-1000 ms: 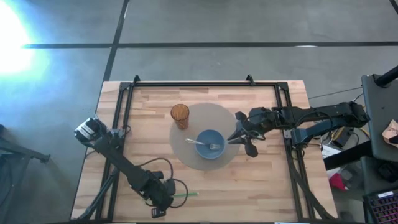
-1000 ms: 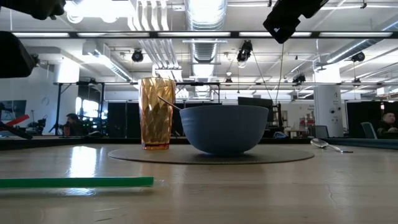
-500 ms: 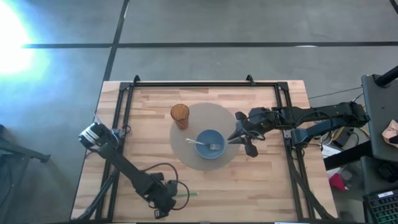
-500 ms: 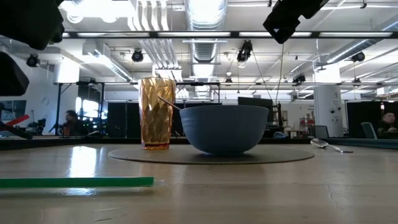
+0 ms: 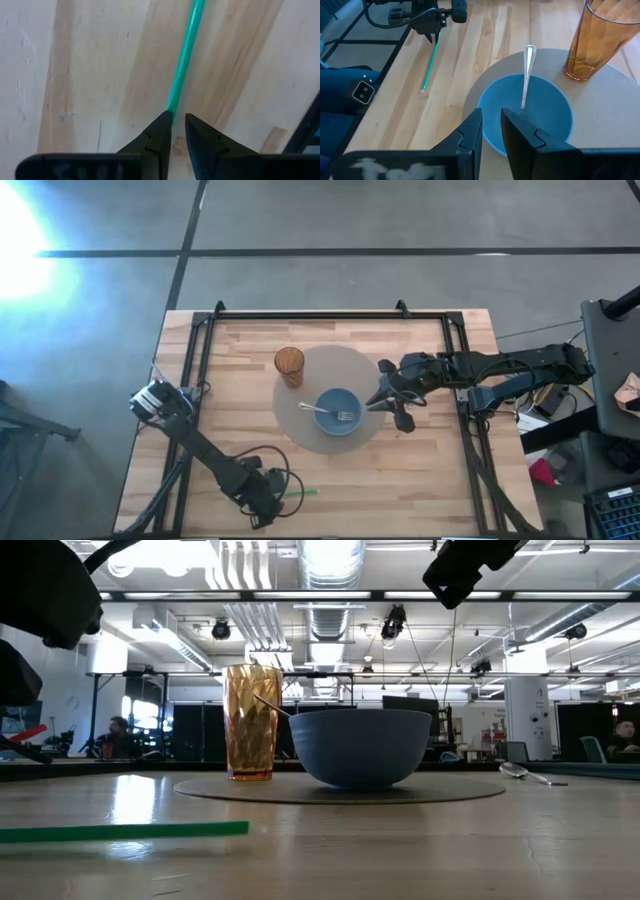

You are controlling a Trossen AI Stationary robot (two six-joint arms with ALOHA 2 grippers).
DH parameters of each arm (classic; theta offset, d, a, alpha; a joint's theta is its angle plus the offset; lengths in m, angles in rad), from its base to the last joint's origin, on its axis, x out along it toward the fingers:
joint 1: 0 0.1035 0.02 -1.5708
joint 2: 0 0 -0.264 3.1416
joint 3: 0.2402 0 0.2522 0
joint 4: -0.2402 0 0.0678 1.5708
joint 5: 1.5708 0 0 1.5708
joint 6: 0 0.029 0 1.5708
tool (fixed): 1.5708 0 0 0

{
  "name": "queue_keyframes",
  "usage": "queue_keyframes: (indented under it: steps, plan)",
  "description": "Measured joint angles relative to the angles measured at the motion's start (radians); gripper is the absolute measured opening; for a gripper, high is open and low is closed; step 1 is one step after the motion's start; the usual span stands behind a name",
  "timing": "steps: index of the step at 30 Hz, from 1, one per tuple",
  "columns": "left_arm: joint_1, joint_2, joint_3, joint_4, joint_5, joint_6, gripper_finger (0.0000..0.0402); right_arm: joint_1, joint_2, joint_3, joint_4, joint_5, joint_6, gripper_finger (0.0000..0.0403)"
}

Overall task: Pick & Place Utensil
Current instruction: Put the straw into the cup

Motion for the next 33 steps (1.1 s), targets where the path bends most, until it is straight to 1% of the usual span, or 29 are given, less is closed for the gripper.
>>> queue_keyframes:
  steps: [12,15,19,23,33]
  plan:
    - [0.000,0.007,0.003,-0.034,-0.008,0.024,0.0073,0.000,0.000,0.000,0.001,0.000,0.000,0.0068]
    - [0.000,0.007,0.018,-0.038,-0.011,0.043,0.0073,0.000,0.000,0.000,0.001,0.000,0.000,0.0068]
    - [0.000,0.007,0.050,-0.045,-0.042,0.073,0.0073,0.000,0.000,0.000,0.001,0.000,0.002,0.0068]
    - [0.000,0.007,0.077,-0.109,-0.062,0.087,0.0073,0.000,0.000,0.000,0.001,0.000,0.005,0.0068]
    - [0.000,0.007,0.063,-0.115,-0.058,0.090,0.0073,0.000,0.000,-0.001,0.001,0.000,0.011,0.0068]
